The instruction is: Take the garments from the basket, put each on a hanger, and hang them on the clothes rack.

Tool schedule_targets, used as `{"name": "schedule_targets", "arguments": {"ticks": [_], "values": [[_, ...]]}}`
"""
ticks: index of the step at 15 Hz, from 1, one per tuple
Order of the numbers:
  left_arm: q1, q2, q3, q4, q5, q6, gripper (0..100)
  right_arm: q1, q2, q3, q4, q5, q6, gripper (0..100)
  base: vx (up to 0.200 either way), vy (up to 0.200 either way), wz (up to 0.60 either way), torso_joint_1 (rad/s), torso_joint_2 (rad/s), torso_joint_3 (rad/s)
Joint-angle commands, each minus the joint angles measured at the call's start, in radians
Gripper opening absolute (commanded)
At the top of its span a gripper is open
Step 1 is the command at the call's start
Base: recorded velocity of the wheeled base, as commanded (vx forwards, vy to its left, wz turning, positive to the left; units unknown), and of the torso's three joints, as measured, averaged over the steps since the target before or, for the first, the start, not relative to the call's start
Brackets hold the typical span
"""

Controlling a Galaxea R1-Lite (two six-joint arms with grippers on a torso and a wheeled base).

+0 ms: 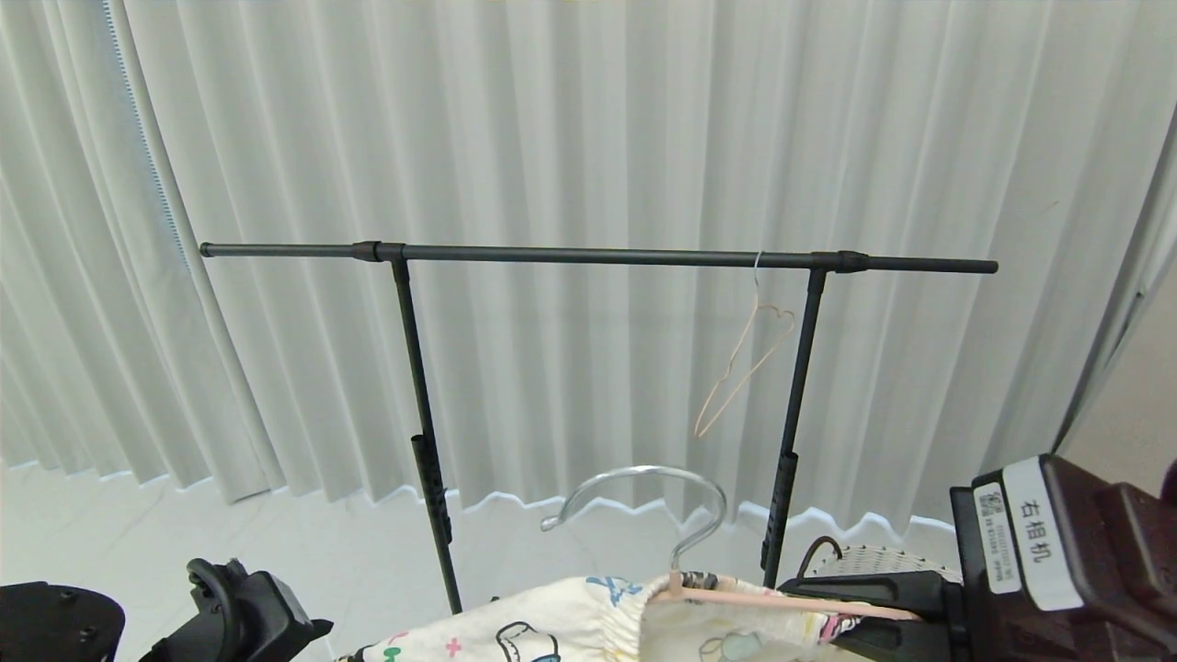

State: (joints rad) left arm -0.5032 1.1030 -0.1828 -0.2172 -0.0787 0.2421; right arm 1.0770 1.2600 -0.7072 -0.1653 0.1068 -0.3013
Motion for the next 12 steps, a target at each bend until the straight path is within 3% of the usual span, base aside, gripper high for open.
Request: {"name": "schedule_targets", "arguments": {"ticks": [1, 2, 3, 9, 12], "values": [[0.003, 0.001, 0.000, -0.008, 0.000, 0.000, 100, 0.000, -0.014, 0.000, 0.000, 0.001, 0.001, 0, 0.000, 0.000, 0.00, 0.000, 0.00, 0.000], [0.012, 0.005, 0.006, -0.037, -0.001, 0.000, 100, 0.000, -0.016, 0.000, 0.000, 0.001, 0.001, 0, 0.000, 0.000, 0.00, 0.000, 0.00, 0.000], [0.023, 0.011, 0.006, -0.056, -0.001, 0.000, 0, 0.001, -0.021, 0.000, 0.000, 0.002, 0.001, 0, 0.000, 0.000, 0.00, 0.000, 0.00, 0.000], [0.072, 0.011, 0.009, -0.060, -0.001, 0.000, 0, -0.006, -0.030, 0.005, 0.001, 0.021, 0.019, 0, 0.000, 0.000, 0.00, 0.000, 0.00, 0.000], [0.183, 0.017, 0.017, -0.062, -0.003, -0.023, 0, -0.022, -0.037, 0.003, 0.000, 0.014, 0.079, 0, 0.000, 0.000, 0.00, 0.000, 0.00, 0.000]]}}
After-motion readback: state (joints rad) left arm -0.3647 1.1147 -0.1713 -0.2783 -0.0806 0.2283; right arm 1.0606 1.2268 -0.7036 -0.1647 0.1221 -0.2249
